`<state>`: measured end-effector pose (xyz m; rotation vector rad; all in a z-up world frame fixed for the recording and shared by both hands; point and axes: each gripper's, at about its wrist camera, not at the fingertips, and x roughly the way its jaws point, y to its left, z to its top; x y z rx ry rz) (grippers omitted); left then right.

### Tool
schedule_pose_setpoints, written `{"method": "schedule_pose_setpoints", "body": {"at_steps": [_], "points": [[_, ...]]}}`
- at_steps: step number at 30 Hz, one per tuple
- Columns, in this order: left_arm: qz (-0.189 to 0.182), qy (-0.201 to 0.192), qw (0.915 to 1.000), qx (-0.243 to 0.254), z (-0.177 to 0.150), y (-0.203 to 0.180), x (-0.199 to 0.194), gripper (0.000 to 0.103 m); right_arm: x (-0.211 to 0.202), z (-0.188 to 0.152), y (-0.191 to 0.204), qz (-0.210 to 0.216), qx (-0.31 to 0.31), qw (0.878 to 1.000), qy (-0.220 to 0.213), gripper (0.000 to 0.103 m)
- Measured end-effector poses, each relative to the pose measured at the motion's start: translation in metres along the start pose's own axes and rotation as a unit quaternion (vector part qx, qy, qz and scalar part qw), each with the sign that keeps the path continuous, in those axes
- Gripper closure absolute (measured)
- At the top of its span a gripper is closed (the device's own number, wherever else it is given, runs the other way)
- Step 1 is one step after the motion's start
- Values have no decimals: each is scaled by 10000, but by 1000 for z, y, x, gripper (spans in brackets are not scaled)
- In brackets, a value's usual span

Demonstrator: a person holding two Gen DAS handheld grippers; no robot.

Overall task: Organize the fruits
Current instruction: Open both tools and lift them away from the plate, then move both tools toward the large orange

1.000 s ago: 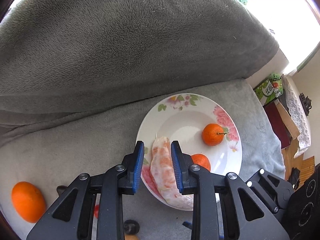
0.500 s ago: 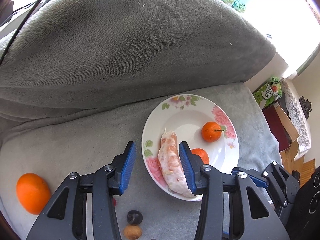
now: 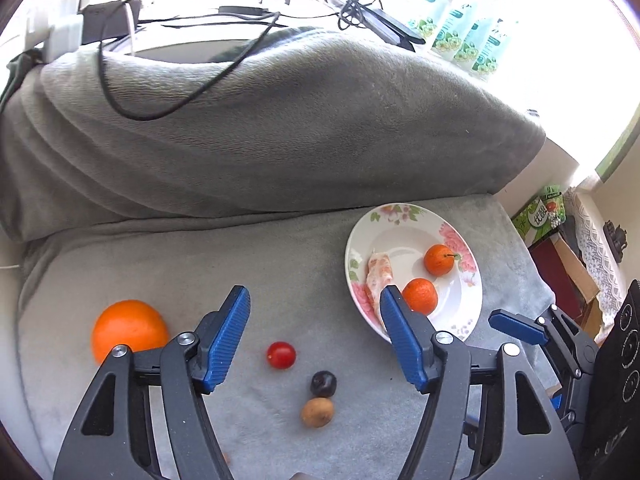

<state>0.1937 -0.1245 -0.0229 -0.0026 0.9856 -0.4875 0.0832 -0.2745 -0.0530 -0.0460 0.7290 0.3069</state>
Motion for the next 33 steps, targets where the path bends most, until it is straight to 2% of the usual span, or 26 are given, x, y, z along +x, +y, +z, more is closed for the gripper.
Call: {"method": "schedule_pose_setpoints", "body": {"at_steps": [18,23,27,33], "points": [[392,-782,9936,-709,-59,64,-67,35,5,10,23,44,-122,9999,67,15],[681,-961,9915,-551,-75,63,-78,35,10,13,25,83,-111,9999,81,15],[775,-1096,9893,-567,-84,63,-85,35,15,15,32,263,-229,9992,209,15],[934,-1214,9869,-502,-94,66,-92,35,22,18,45,242,-394,9985,309,15]]}}
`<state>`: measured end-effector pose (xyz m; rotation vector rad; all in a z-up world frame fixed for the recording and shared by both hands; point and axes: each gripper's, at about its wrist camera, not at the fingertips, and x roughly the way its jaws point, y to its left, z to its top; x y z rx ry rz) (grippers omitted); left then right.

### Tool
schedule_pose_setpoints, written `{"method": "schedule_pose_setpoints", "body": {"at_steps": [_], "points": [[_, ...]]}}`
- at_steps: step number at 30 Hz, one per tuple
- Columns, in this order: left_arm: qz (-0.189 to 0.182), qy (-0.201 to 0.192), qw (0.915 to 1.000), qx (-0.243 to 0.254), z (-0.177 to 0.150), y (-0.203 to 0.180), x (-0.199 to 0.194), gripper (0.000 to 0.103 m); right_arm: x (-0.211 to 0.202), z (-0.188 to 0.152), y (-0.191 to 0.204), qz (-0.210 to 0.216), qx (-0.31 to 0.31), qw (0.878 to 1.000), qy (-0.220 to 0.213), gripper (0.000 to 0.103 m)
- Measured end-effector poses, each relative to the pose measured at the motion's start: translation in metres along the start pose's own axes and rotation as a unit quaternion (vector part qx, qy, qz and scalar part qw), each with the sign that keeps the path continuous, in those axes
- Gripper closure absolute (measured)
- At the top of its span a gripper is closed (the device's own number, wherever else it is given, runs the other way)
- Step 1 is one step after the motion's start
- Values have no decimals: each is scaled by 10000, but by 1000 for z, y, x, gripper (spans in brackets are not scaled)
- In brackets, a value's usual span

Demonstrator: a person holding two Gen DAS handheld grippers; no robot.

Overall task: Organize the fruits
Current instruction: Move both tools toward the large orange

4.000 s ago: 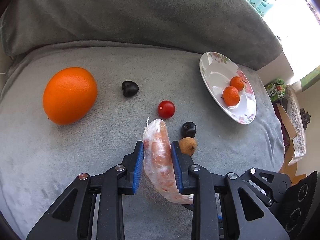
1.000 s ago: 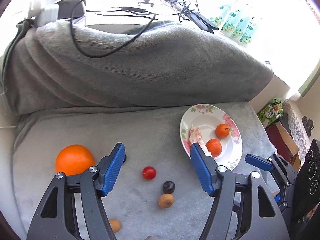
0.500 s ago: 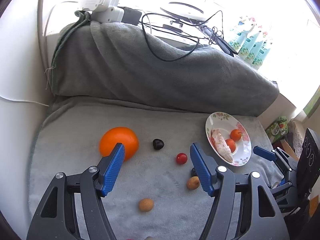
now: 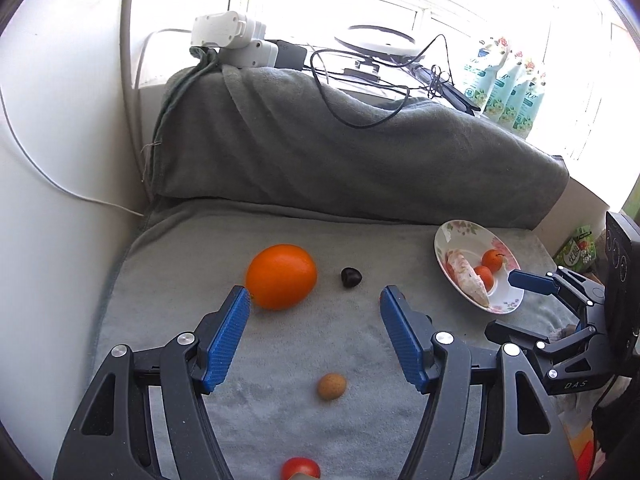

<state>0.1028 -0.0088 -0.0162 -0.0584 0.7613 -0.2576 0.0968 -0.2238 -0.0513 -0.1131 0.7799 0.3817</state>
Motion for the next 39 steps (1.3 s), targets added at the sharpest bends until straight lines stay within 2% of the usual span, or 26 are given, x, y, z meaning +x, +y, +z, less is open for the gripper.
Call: {"method": "schedule_pose_setpoints", "body": {"at_steps": [4,12,23,30,39], "points": [[18,-38,10000,-63,-4,7,-2,35,5,3,4,-96,-28,9999,72,15],[-79,43,9993,-355,-22,28,4,35,18,18,10,120,-47,9999,58,15],[-164,298,9951,-933,-48,60,28,35,50,50,8,437,398,9982,129,15],[-336,422,9915,-1183,-50,70,48,35,74,65,17,681,486,9963,207,15],[-535,488,9913,-1101,-40,67,72,36,112,78,33,1041,667,9913,451,15]]}}
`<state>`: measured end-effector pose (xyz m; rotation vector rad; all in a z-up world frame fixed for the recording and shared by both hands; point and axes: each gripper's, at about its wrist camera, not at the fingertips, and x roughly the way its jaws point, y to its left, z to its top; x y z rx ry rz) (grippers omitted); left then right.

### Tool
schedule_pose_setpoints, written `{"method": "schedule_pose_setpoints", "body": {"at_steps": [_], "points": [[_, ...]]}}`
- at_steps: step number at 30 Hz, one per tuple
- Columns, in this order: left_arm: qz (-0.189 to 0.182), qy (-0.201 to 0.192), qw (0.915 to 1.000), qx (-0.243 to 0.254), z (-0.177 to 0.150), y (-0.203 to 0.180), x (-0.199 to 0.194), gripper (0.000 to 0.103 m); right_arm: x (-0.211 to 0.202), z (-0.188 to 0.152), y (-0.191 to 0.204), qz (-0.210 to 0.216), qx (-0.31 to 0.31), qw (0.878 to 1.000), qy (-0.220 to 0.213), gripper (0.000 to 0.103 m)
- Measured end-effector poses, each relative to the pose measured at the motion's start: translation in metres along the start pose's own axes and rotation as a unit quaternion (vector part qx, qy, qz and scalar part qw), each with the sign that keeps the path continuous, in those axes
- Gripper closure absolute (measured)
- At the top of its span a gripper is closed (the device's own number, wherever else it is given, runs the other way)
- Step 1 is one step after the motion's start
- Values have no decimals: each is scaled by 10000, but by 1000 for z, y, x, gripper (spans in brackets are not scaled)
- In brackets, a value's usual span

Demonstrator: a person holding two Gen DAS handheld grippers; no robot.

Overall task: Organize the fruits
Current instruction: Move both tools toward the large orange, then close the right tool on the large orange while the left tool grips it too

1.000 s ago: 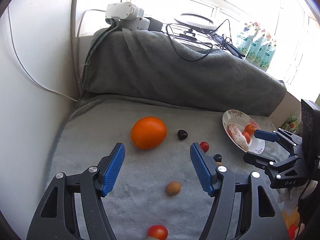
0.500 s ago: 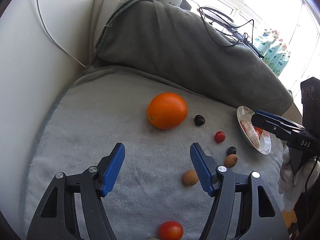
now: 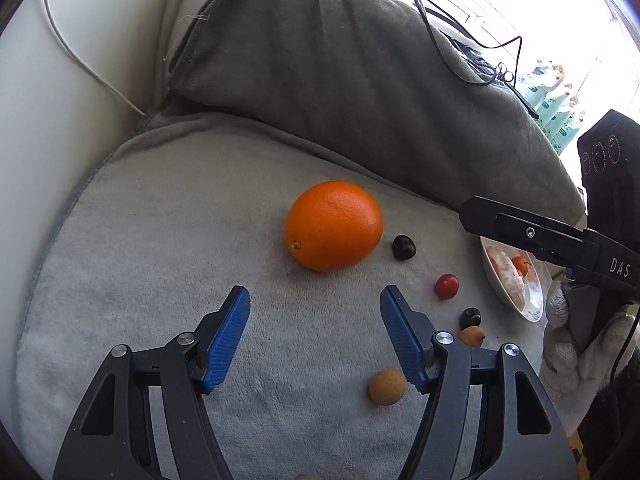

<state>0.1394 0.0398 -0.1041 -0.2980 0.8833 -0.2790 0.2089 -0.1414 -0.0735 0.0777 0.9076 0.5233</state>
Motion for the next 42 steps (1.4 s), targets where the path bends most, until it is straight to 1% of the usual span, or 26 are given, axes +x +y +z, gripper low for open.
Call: {"method": "schedule_pose_setpoints", "body": {"at_steps": [3,9,15,24,30,32,33,36,38,42], "points": [[-78,51,9999,-47,4,3,7,35,13,5,1,85,102,9999,71,15],[-213,88,9997,-90,14,6,17,36,34,9,5,110,119,9997,195,15],[-325,152,9992,-173,20,9,27,36,55,16,3,228,327,9986,335,15],[-524,323,9975,-347,23,18,40,36,78,18,2,359,421,9971,519,15],[-581,365,9972,-303,26,16,42,36,86,17,0,435,466,9960,629,15],[-620,396,9968,-308,26,17,43,36,88,18,-1,456,469,9957,650,19],[-639,405,9966,-314,27,17,43,36,89,18,-1,493,476,9954,664,20],[-713,427,9961,-306,33,14,47,42,89,17,0,563,485,9950,670,24],[-751,442,9958,-267,33,13,47,48,89,17,3,569,464,9951,667,26],[-710,440,9963,-201,33,4,51,48,89,16,6,516,414,9958,632,27]]}}
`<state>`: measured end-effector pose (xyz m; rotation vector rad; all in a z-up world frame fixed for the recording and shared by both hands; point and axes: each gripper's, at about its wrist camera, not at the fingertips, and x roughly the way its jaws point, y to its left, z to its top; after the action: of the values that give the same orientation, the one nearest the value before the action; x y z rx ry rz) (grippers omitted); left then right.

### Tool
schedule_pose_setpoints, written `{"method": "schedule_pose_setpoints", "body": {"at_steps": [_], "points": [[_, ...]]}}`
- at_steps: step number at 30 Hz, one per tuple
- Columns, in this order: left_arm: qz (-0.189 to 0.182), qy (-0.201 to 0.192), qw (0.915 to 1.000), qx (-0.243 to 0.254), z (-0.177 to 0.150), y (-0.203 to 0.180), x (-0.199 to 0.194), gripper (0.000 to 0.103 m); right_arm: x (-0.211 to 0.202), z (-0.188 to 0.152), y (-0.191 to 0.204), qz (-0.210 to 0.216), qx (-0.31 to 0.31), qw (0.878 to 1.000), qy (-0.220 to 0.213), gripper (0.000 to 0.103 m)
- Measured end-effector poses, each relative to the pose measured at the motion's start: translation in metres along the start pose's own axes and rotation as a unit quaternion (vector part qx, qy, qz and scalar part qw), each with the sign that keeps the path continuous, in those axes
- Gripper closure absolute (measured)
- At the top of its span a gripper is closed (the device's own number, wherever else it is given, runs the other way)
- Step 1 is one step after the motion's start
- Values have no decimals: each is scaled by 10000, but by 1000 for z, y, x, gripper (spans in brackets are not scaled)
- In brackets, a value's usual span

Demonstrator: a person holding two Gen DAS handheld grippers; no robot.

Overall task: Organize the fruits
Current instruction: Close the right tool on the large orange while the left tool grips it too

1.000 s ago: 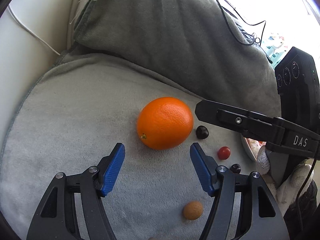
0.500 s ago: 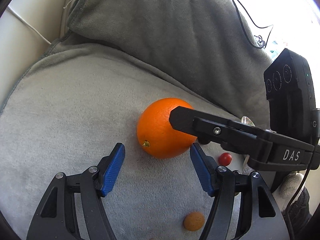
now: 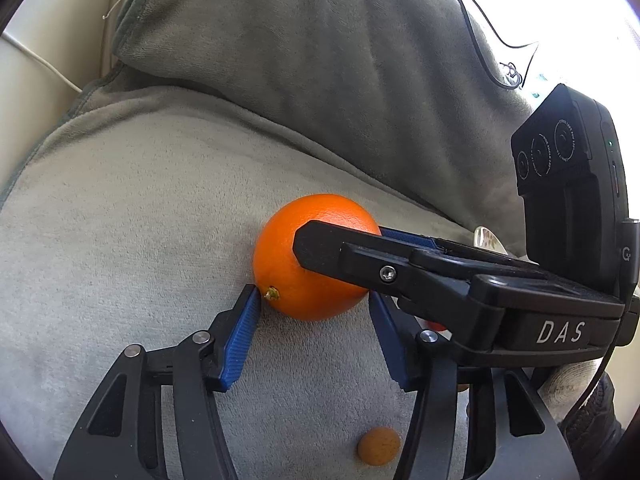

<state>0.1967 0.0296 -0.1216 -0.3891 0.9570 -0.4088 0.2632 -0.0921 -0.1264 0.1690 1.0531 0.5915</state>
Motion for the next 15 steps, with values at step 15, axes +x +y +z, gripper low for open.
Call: {"method": "schedule_pose_setpoints", "body": {"at_steps": [15], "points": [[109,-111,9997,182,-7,-14,-12,48,-12,-6,5,13,-82,9998,-173,27]]}}
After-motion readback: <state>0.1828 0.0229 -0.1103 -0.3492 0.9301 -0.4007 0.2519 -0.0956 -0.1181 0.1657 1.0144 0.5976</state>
